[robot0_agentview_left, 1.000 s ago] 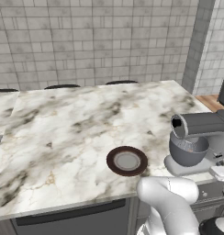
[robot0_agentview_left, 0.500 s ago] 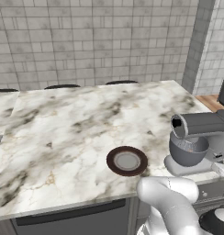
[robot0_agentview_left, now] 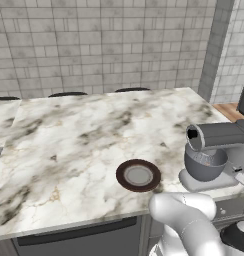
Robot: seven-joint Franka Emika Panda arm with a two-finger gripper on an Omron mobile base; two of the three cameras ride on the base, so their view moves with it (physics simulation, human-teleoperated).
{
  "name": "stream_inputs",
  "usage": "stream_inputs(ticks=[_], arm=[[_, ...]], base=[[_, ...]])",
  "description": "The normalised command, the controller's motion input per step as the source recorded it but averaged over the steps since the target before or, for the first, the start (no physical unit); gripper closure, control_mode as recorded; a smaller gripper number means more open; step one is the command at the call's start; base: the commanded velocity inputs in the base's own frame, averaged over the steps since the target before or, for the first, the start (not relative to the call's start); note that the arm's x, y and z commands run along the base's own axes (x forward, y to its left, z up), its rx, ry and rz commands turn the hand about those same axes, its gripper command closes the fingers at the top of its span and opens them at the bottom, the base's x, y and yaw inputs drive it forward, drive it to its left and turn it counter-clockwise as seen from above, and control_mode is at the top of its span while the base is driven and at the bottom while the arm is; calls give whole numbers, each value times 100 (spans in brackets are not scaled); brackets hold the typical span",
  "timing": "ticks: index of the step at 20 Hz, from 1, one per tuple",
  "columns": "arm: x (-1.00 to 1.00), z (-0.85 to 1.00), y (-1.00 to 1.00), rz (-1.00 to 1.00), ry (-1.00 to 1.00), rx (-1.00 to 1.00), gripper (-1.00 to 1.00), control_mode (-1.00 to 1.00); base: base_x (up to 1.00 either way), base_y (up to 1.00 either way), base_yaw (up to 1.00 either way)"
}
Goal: Add butter and sugar cubes to the stand mixer bowl and then turn on the stand mixer to begin making frosting.
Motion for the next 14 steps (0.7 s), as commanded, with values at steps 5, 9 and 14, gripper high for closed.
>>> stream_inputs(ticks=[5, 9, 14], arm=[[-3, 0, 0, 3, 0, 34, 100, -100], [-2, -4, 0, 3, 0, 34, 100, -100], [-1, -6, 0, 2, 0, 34, 100, -100]], base=[[0, 0, 0], [0, 0, 0], [0, 0, 0]])
